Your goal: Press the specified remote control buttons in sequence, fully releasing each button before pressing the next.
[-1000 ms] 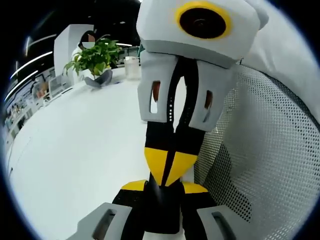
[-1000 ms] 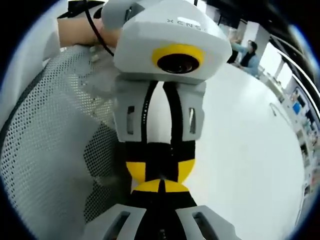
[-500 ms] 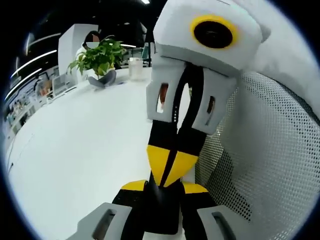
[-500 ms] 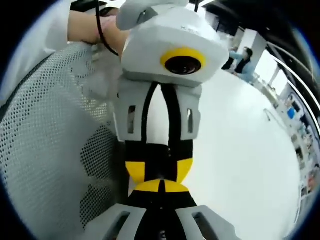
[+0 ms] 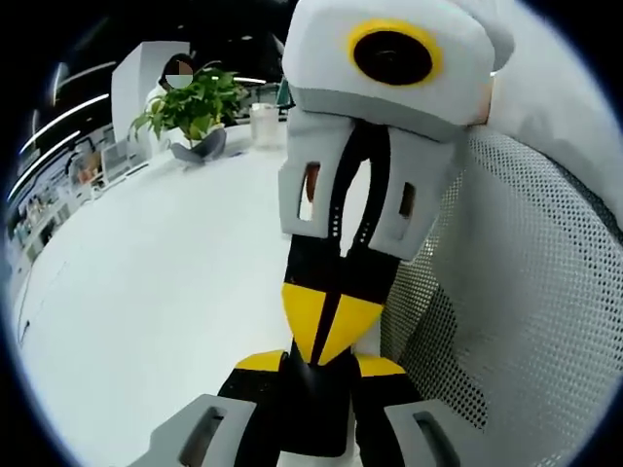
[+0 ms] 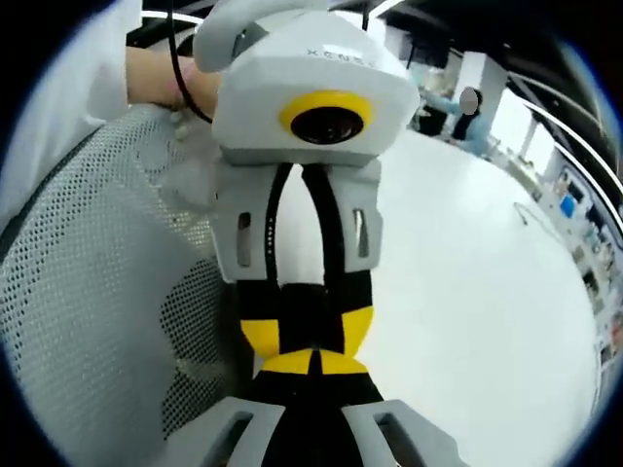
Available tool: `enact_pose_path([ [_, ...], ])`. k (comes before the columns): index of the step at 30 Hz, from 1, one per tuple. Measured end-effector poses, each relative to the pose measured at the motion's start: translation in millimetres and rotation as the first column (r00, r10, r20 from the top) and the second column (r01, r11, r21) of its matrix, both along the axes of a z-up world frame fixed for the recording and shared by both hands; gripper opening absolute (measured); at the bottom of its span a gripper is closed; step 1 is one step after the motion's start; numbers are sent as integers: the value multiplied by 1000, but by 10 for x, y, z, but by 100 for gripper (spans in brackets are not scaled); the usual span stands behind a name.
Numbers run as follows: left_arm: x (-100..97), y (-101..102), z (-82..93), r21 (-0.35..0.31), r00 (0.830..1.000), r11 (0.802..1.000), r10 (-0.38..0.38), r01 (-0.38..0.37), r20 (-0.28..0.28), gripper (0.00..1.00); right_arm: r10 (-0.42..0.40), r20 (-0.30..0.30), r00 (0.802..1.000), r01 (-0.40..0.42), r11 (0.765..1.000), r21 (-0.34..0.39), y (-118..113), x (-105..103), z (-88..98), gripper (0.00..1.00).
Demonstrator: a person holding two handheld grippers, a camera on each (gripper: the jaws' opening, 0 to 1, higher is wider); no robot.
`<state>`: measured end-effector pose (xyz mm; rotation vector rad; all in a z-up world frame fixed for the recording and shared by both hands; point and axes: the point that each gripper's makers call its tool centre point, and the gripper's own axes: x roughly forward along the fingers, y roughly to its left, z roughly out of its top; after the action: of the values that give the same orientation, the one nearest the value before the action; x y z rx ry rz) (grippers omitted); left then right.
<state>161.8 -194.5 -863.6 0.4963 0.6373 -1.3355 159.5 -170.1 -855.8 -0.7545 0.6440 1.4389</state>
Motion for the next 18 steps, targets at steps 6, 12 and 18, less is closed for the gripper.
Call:
enact_pose_path([
  [6, 4, -12, -2, 11, 1000, 1000, -13, 13, 9, 25, -6, 1, 1000, 6, 1000, -10, 4, -6, 0, 0],
  [12, 10, -12, 2, -1, 1000, 1000, -8, 8, 12, 25, -46, -48, 998, 47, 999, 15, 9, 12, 2, 0],
  [18, 16, -21, -2, -7, 1000, 1000, -14, 14, 14, 25, -50, -80, 996, 52, 998, 27, -14, 6, 10, 0],
])
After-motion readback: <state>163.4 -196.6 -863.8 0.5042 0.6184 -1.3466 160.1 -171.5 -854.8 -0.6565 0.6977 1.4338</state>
